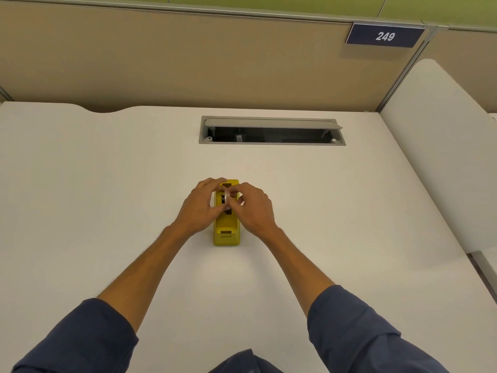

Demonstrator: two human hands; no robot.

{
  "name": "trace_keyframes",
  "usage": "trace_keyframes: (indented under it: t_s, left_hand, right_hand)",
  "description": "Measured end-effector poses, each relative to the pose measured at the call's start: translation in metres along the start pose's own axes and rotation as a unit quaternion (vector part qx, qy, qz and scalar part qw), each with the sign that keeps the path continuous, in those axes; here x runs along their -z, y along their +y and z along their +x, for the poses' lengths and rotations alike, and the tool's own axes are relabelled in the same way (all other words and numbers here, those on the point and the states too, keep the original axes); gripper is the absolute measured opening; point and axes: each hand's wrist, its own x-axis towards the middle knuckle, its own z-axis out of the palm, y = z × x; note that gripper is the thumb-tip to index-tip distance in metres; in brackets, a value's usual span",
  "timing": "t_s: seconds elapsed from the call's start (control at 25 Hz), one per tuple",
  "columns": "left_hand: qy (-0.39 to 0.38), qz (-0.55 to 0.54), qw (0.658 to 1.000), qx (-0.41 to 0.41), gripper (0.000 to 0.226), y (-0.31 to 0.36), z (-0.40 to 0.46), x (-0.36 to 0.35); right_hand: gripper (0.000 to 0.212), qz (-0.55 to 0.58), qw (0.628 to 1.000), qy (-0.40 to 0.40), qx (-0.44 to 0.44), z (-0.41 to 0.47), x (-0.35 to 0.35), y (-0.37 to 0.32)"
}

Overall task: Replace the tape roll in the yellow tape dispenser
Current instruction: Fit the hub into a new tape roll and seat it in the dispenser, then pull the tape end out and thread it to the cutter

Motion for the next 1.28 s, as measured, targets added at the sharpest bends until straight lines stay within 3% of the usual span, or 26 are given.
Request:
trace_keyframes:
  t_s: [0.16, 0.6, 0.76, 1.08, 1.28]
  left_hand:
    - [-0.002, -0.016, 1.000, 0.016, 0.070, 0.006, -0.003, 0.002]
    - [0.002, 0.014, 1.000, 0.012, 0.066, 0.003, -0.005, -0.002]
    - [0.013, 0.023, 1.000, 0.003, 0.056, -0.001, -0.011, -0.006]
    - [0.111, -0.031, 0.993, 0.020, 0.045, -0.001, -0.065, -0.022]
    - [0.090, -0.033, 0.995, 0.033, 0.039, -0.008, -0.095, -0.035]
  right_hand:
    - [0.026, -0.029, 0.999, -0.007, 0.015, 0.004, 0.000, 0.000]
    - [0.020, -0.120, 0.986, 0.010, 0.113, 0.002, 0.003, -0.001]
    - [0.022, -0.142, 0.985, -0.020, 0.094, 0.001, 0.003, -0.004]
    - [0.020, -0.140, 0.986, -0.047, 0.077, -0.009, 0.003, -0.004]
    - [0.023, -0.149, 0.985, -0.064, 0.057, -0.018, 0.001, -0.004]
